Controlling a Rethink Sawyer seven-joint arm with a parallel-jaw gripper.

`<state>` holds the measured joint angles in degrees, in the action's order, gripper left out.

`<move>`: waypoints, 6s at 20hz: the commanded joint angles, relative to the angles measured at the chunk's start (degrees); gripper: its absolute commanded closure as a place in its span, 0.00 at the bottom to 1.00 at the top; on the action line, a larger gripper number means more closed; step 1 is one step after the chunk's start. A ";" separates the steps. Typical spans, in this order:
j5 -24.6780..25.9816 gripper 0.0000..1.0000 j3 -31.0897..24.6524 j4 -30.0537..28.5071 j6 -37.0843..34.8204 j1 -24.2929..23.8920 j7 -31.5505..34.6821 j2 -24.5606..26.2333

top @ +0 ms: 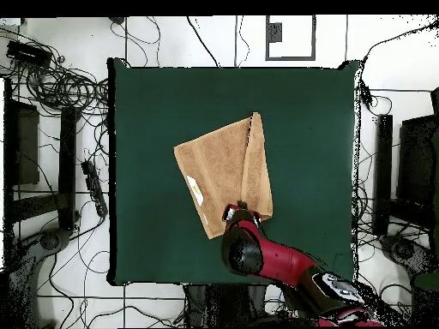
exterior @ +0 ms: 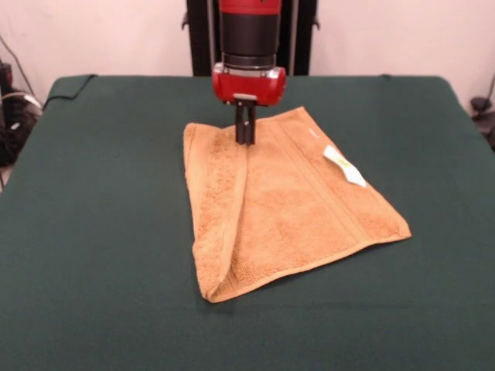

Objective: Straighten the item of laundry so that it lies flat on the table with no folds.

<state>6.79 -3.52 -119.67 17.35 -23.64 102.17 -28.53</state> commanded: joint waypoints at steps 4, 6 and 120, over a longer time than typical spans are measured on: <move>-4.62 0.00 -2.68 -0.27 4.22 2.70 15.97 3.49; -4.40 0.00 -2.18 -0.23 5.84 3.07 16.09 3.62; 17.88 1.00 -17.75 8.74 -25.69 -18.93 -3.30 -5.79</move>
<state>20.99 -12.45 -114.33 -0.16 -42.34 103.17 -33.71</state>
